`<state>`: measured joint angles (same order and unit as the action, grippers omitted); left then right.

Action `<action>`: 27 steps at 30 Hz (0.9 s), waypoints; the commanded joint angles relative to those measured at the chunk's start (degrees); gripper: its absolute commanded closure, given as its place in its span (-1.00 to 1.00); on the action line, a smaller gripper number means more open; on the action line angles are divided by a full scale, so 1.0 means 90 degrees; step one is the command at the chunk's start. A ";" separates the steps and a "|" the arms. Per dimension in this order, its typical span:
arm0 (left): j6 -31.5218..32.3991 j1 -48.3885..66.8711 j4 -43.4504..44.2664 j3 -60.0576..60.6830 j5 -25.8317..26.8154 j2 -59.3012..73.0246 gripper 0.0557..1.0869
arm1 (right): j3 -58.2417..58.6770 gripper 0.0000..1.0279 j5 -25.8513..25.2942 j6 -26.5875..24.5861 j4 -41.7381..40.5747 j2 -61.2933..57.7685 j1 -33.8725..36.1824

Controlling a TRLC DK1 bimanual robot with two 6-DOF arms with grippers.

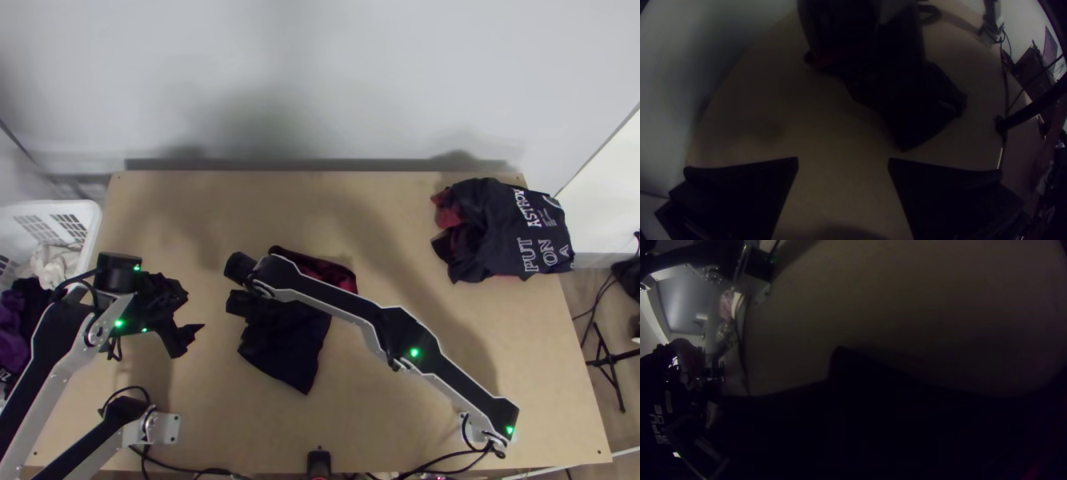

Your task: Fold the t-shirt

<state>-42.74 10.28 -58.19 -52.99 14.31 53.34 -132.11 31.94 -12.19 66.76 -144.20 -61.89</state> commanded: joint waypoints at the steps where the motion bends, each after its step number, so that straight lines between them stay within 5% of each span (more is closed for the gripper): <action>1: -0.0124 -0.0147 0.0011 -0.0069 0.0012 0.0069 -0.91 | -0.0076 -0.60 -0.0053 0.0123 0.0004 -0.0150 0.0001; 6: -0.0134 -0.0147 0.0011 -0.0137 0.0012 0.0108 -0.91 | -0.0086 -0.91 -0.0053 0.0123 0.0014 0.0212 0.0050; 21: -0.0231 -0.0244 -0.0048 -0.0225 0.0012 0.0108 -0.91 | 0.0060 -0.92 -0.0043 0.0192 0.0687 0.1071 0.0255; 27: -0.0329 -0.0303 -0.0145 -0.0225 0.0012 0.0069 -0.91 | 0.1476 -0.91 -0.0688 -0.0082 0.0912 0.2438 0.1144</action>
<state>-44.86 8.12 -58.81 -54.89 14.46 54.22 -128.77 30.35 -10.55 72.53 -132.25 -57.74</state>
